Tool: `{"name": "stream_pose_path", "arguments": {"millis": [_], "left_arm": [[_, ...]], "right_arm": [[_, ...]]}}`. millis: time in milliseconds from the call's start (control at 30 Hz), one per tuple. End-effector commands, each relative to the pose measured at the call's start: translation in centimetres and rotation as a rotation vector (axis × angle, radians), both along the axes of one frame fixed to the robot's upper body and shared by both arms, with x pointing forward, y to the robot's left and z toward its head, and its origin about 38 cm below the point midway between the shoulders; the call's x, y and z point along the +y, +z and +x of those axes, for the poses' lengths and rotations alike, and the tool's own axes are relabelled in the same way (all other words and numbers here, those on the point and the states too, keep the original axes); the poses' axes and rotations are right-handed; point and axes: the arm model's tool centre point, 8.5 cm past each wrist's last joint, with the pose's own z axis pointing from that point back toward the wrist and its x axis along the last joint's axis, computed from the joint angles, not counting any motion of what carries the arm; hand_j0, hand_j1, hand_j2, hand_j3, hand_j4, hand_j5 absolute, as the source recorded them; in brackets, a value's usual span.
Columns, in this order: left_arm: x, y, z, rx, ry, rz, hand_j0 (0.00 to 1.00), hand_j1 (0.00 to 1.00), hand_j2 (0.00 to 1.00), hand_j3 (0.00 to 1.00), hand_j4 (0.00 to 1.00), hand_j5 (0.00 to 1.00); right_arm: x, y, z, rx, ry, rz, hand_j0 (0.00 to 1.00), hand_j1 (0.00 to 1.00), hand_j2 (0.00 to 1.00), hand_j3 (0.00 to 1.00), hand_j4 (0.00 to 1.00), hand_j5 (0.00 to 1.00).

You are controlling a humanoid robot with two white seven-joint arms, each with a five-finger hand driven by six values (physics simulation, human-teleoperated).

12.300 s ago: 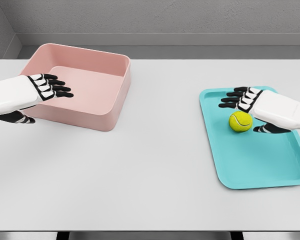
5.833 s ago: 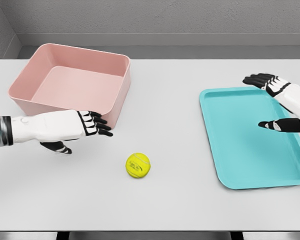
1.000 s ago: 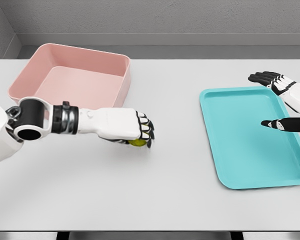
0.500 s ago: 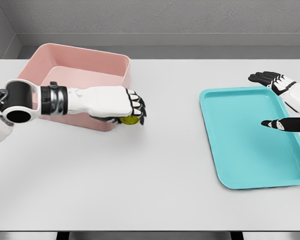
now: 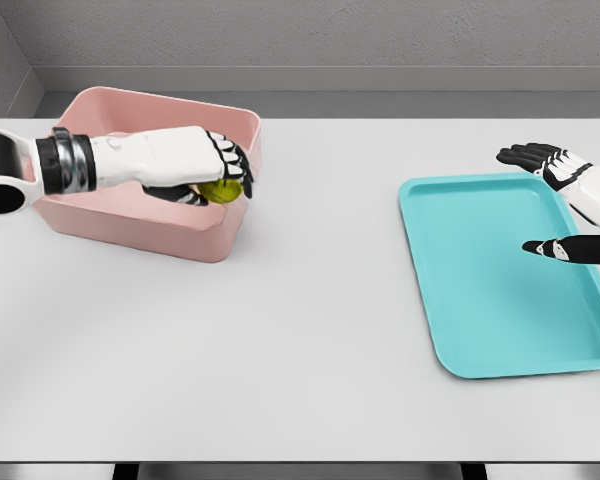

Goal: Put the tennis from the blue tray into the pink basket with both arms

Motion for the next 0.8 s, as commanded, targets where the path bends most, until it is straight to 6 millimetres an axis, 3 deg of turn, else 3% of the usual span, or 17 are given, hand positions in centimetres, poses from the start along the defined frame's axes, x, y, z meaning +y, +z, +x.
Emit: {"name": "stream_pose_path", "arguments": {"millis": [0,267,333,367,567,700,767], "left_arm": [[1.4,0.0,0.8,0.016,0.051,-0.019,0.65,0.65,0.65,0.65,0.65,0.65],[5.1,0.2,3.6,0.039,0.187,-0.026,0.68,0.68,0.68,0.68,0.68,0.68],[5.6,0.2,3.7,0.053,0.202,-0.059,0.96,0.96,0.96,0.96,0.96,0.96],[5.6,0.2,3.7,0.054,0.203,-0.062,1.00,1.00,1.00,1.00,1.00,1.00],[5.9,0.6,3.7,0.062,0.207,-0.086,1.00,1.00,1.00,1.00,1.00,1.00],[8.2,0.9,3.2,0.064,0.244,-0.070,1.00,1.00,1.00,1.00,1.00,1.00],[10.8,1.4,2.9,0.055,0.292,-0.041,1.00,1.00,1.00,1.00,1.00,1.00]], "right_arm": [[0.0,0.1,0.0,0.001,0.000,0.008,1.00,1.00,1.00,1.00,1.00,1.00],[0.0,0.1,0.0,0.001,0.000,0.008,1.00,1.00,1.00,1.00,1.00,1.00],[0.0,0.1,0.0,0.001,0.000,0.006,1.00,1.00,1.00,1.00,1.00,1.00],[-0.1,0.0,0.0,0.004,-0.002,0.009,1.00,1.00,1.00,1.00,1.00,1.00],[-0.2,-0.1,0.0,0.005,-0.003,0.008,1.00,1.00,1.00,1.00,1.00,1.00],[-0.3,-0.1,0.1,0.007,-0.006,0.009,1.00,1.00,1.00,1.00,1.00,1.00],[-0.4,-0.2,0.1,0.010,-0.009,0.010,1.00,1.00,1.00,1.00,1.00,1.00]]}}
